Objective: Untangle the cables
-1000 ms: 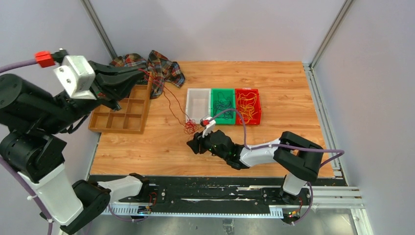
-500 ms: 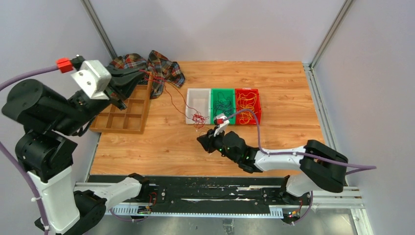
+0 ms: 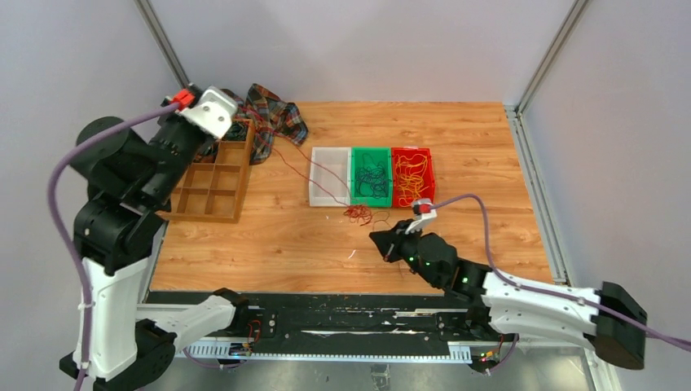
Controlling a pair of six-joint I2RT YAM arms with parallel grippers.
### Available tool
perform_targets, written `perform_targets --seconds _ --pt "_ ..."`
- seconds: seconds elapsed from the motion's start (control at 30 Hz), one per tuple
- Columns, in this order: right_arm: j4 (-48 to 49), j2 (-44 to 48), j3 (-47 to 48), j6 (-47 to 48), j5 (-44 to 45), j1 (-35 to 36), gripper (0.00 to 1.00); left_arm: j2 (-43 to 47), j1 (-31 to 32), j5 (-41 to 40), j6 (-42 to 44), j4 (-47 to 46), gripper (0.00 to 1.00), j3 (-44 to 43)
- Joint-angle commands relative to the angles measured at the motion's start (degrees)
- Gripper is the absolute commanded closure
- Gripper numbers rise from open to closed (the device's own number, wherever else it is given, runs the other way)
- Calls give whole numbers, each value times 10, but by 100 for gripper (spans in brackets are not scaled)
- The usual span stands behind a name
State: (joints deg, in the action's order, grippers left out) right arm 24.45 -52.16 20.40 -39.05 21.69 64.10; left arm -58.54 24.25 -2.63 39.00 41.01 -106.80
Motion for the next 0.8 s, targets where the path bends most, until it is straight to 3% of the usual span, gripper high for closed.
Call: perform_targets --seconds 0.0,0.2,0.27,0.37,0.47,0.6,0.77 --pt "-221 133 -16 -86 107 -5 99 -11 -6 -132 140 -108 99 33" --pt "-386 254 -36 -154 155 -6 99 -66 -107 -123 107 -153 99 -23" --pt "-382 252 -41 -145 135 -6 99 -73 -117 -109 85 -146 99 -32" --pt "-317 214 -35 -79 94 -6 98 -53 -118 -8 28 -91 99 -13" --pt "-258 150 -3 10 53 -6 80 -25 -118 128 -42 -29 99 24" --pt "-219 70 60 78 -17 -6 55 0 -118 247 -132 -8 100 56" --pt "-135 -5 111 124 -102 -6 41 19 -118 348 -217 0 99 83"
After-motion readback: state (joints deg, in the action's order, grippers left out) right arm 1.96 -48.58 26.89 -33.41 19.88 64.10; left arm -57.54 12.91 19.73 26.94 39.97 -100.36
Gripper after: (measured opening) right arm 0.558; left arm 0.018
